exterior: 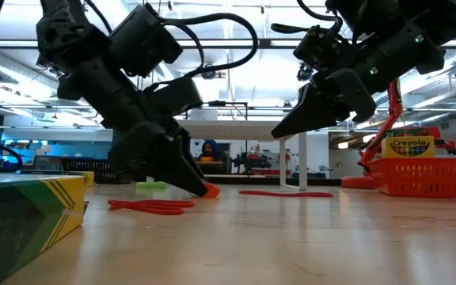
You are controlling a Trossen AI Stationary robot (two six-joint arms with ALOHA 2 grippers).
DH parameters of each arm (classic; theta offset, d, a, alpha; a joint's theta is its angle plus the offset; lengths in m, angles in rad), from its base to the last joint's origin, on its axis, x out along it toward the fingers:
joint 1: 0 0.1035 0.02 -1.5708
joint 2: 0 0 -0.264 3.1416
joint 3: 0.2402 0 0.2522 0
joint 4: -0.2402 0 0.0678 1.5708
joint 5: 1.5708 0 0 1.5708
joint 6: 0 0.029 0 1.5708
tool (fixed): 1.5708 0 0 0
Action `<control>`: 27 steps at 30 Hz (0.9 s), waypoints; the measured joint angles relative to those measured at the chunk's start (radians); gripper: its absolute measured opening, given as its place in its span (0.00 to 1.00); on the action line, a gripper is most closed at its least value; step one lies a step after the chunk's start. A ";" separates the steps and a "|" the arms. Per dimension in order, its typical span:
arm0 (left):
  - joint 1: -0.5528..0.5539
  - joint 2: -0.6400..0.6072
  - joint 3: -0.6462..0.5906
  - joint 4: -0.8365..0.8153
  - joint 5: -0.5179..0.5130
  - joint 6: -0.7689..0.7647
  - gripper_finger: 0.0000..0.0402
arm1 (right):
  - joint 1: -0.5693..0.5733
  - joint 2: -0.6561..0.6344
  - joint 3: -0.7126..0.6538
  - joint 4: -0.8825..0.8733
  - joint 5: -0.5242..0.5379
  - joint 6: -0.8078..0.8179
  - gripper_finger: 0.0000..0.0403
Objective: Pick & Place Office Desk Supplies
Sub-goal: Put the orange spring rubber band into the black bin
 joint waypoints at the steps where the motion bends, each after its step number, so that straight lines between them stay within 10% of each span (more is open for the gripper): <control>1: 0.000 0.000 0.006 -0.010 -0.001 0.003 0.25 | 0.000 0.000 0.000 0.000 0.000 -0.003 0.04; 5: -0.002 -0.008 0.028 -0.059 0.010 0.020 0.08 | 0.000 0.000 0.000 -0.021 0.000 -0.003 0.04; 17: -0.056 -0.343 0.025 -0.468 -0.171 -0.082 0.08 | 0.000 0.000 -0.044 0.035 -0.061 0.014 0.04; 27: 0.064 -0.811 0.021 -1.124 -0.529 -0.610 0.09 | 0.001 -0.001 -0.098 0.110 -0.060 0.123 0.04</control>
